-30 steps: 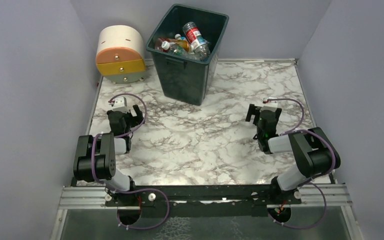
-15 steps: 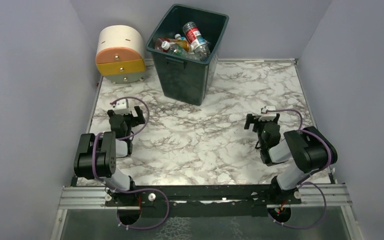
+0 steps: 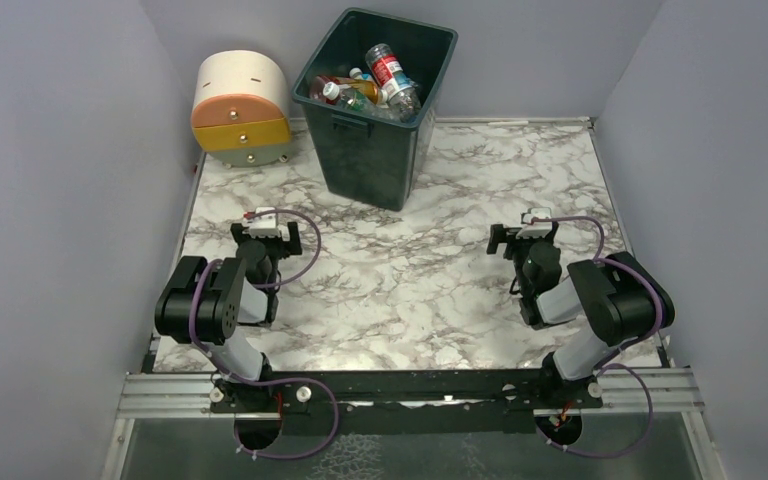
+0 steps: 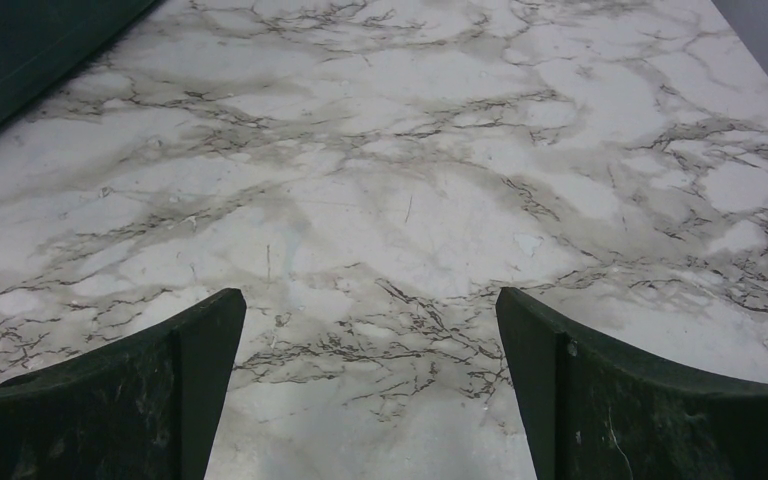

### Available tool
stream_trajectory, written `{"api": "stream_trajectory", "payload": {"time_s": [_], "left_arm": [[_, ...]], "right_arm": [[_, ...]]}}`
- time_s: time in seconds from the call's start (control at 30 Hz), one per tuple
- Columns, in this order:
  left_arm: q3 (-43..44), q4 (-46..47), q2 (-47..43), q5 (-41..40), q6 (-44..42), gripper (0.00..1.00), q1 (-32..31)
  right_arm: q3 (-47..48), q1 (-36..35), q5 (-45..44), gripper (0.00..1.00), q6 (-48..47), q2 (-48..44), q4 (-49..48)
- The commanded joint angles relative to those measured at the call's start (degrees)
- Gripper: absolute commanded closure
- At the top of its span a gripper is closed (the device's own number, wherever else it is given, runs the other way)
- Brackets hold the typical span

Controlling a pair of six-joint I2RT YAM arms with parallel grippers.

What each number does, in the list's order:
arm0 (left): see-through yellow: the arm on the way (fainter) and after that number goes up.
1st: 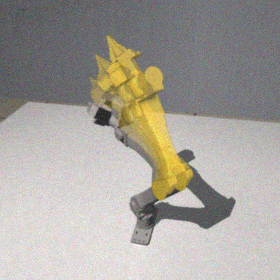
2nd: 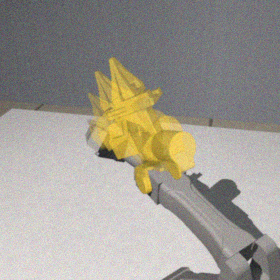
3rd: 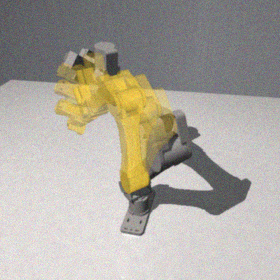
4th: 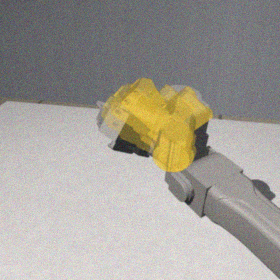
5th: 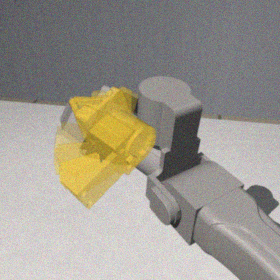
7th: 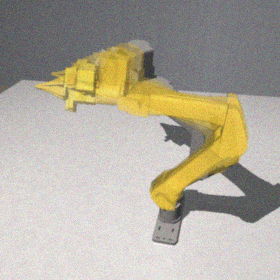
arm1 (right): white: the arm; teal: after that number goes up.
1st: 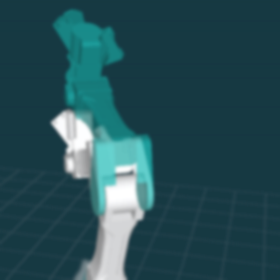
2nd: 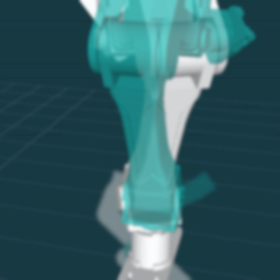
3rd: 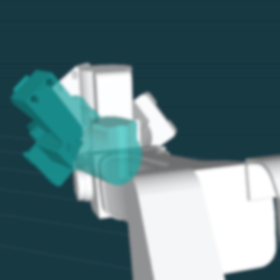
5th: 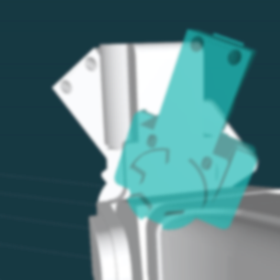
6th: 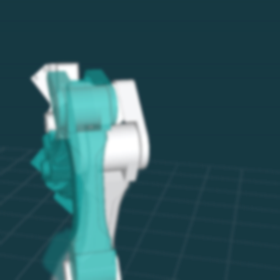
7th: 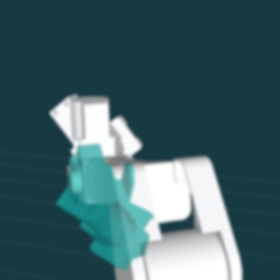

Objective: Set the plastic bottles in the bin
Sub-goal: Reset both arms

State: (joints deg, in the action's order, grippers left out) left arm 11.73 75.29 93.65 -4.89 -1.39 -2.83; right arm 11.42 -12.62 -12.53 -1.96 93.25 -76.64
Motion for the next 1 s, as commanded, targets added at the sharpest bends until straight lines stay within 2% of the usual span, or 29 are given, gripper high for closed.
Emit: {"api": "stream_trajectory", "payload": {"time_s": [0.0,0.97], "left_arm": [[2.76,-0.94,0.30,-2.10,0.41,0.01,0.70],[2.91,-1.39,0.22,-1.53,-0.28,0.01,0.28]], "right_arm": [[0.52,0.32,0.80,0.01,-0.80,0.16,-2.52],[0.75,0.34,0.93,0.01,-0.71,0.13,-2.05]]}}
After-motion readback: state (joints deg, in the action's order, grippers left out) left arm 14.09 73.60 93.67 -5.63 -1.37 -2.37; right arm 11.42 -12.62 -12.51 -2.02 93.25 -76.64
